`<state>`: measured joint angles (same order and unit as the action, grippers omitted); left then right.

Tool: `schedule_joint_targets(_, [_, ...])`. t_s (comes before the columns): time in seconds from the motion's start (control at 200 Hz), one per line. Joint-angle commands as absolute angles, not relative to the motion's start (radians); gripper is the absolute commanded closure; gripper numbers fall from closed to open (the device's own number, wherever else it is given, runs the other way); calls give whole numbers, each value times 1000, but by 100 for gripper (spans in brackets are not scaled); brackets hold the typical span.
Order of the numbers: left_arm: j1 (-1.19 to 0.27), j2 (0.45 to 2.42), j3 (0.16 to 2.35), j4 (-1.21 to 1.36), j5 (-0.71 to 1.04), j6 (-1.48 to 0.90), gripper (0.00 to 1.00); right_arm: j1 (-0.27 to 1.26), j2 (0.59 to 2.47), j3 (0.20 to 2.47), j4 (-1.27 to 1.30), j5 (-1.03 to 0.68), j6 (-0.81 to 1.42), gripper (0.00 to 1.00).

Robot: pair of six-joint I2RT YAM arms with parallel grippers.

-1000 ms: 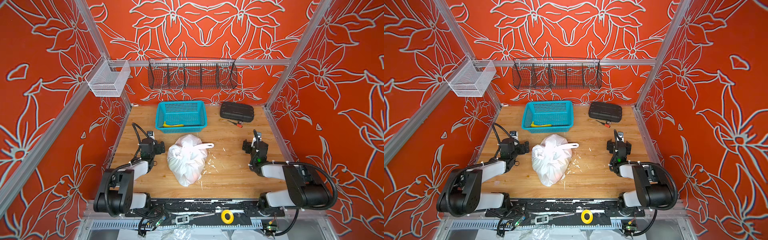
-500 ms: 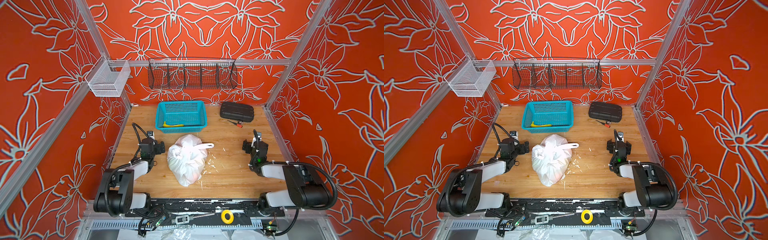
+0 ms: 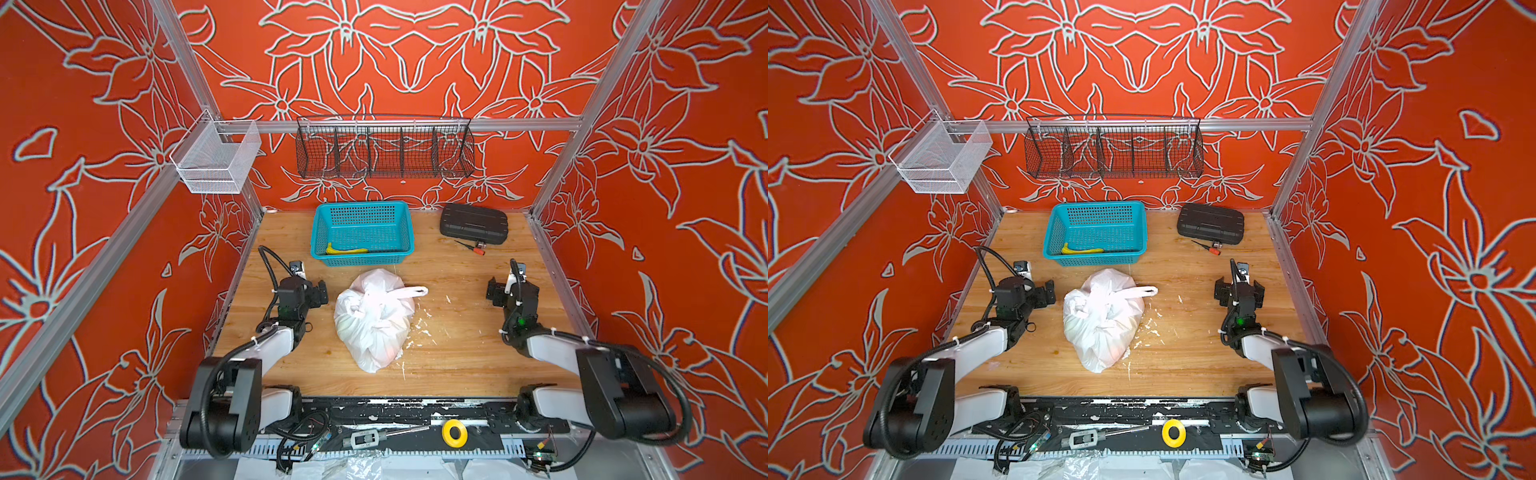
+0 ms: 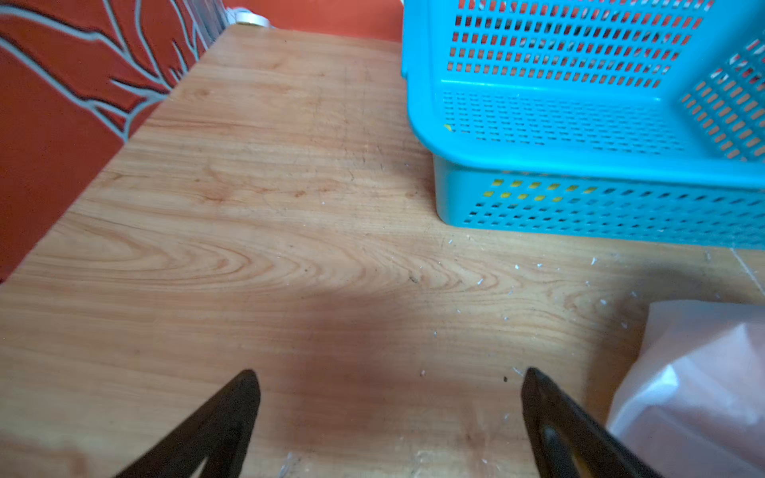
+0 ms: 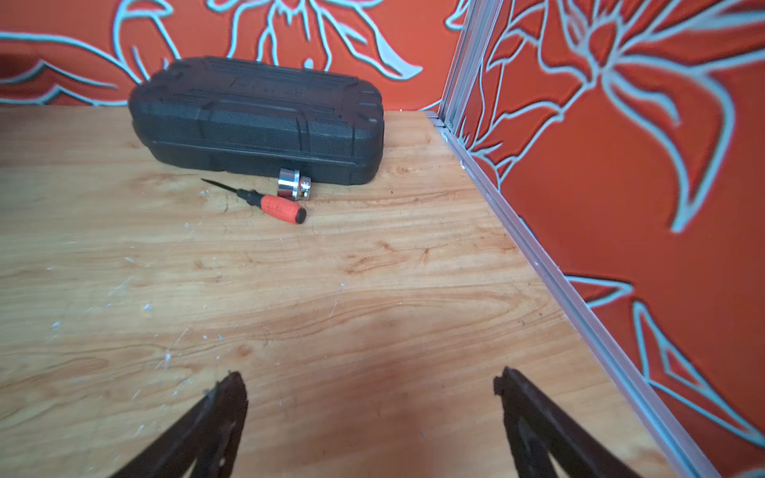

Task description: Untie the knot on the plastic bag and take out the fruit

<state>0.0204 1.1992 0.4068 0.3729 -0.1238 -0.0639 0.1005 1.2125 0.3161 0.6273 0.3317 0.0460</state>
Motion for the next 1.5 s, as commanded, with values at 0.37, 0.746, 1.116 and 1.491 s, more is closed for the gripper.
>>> schedule_joint_targets(0.37, [-96, 757, 653, -320, -182, -477, 3, 309, 976, 844, -389, -58, 401, 16])
schedule_joint_targets(0.746, [-246, 710, 905, -610, 97, -663, 28, 591, 1216, 1114, -494, -254, 414, 22])
schedule_joint_targets(1.116, [-508, 1025, 1117, -759, 12, -521, 39, 828, 1449, 1262, -496, -175, 462, 31])
schedule_joint_targets(1.491, [-519, 1351, 1256, -759, 17, -427, 45, 957, 1452, 973, -45, -153, 734, 38])
